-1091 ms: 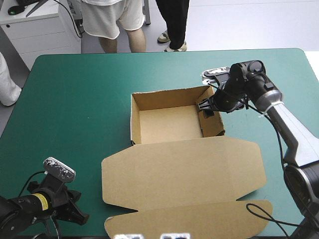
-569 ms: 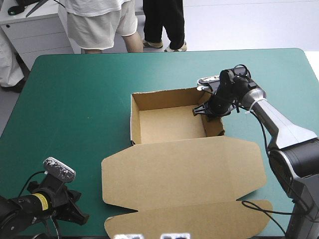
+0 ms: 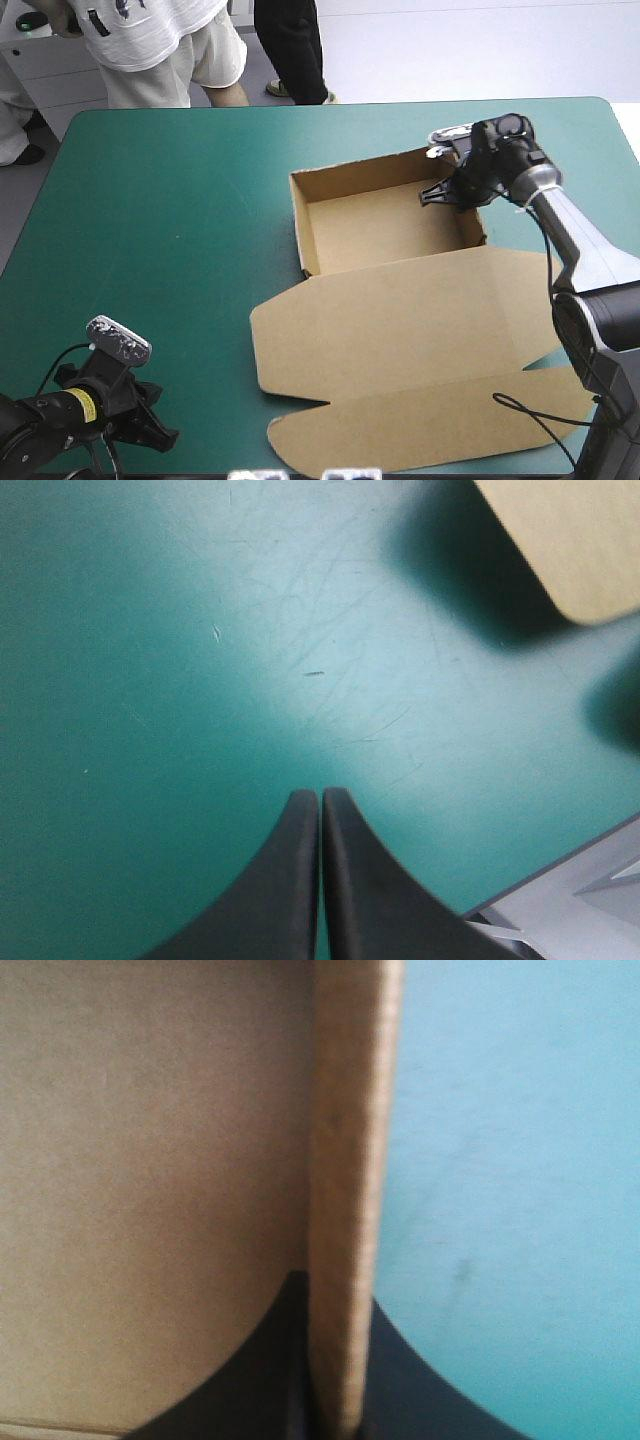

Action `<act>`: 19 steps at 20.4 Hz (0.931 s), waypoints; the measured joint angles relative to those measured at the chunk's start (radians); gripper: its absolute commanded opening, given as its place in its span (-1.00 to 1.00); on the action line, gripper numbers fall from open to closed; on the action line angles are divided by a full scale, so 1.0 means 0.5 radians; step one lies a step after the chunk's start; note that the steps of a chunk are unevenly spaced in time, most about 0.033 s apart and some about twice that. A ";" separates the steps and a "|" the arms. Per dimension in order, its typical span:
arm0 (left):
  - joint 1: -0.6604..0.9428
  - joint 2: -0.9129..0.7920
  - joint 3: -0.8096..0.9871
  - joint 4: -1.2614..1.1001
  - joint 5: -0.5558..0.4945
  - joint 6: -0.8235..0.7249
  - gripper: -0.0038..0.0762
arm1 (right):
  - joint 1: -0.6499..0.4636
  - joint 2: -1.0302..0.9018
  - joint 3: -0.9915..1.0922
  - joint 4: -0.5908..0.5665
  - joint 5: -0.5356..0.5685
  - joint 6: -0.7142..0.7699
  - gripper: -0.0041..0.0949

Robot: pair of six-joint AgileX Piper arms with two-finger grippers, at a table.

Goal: Fold the box

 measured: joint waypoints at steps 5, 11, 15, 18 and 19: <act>0.000 0.000 0.001 0.028 0.000 0.000 -0.92 | -0.407 0.000 -0.102 -0.041 -0.048 -0.004 -0.96; 0.000 0.000 0.002 0.063 0.000 0.000 -0.92 | -1.022 0.000 -0.110 -0.058 -0.085 -0.008 -0.96; 0.000 0.000 0.002 0.063 0.000 0.000 -0.92 | -1.317 0.000 -0.110 0.032 -0.128 -0.075 -0.96; 0.000 0.000 0.002 0.063 0.000 0.000 -0.92 | -1.362 0.000 -0.110 0.074 -0.146 -0.101 -0.96; 0.000 0.000 0.002 0.063 0.000 0.000 -0.92 | -1.361 0.000 -0.110 0.083 -0.152 -0.113 -0.96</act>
